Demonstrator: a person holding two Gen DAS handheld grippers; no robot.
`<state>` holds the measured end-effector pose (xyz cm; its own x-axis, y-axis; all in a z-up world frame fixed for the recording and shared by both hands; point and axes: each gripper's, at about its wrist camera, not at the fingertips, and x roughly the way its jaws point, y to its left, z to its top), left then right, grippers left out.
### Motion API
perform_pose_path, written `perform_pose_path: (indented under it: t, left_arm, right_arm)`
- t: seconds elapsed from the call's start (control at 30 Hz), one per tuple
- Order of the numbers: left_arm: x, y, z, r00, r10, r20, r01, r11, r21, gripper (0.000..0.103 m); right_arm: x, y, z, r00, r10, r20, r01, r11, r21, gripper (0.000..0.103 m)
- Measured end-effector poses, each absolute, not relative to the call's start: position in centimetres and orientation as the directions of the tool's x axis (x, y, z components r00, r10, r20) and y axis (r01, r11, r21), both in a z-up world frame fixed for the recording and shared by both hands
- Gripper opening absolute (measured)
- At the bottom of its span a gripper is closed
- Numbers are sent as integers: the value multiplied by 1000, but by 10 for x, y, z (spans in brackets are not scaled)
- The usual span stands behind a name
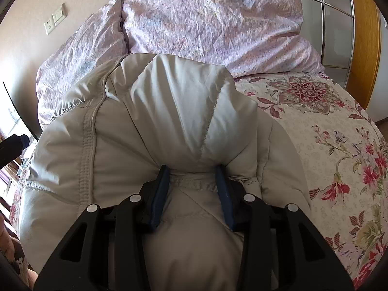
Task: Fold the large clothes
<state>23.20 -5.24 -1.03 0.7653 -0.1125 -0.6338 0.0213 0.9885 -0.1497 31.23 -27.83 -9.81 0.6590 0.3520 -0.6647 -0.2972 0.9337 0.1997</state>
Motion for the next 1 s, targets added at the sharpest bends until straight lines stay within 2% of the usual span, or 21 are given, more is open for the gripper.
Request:
perform_pose_path:
  t: [0.33, 1.0]
  left_arm:
    - [250, -51, -36, 721, -81, -688, -2, 993, -119, 85]
    - [266, -51, -65, 715, -95, -693, 15, 993, -121, 96]
  right_arm:
    - [313, -279, -98, 661, 352, -663, -298, 934, 199, 40]
    - [315, -273, -101, 684, 325, -653, -292, 942, 164, 40]
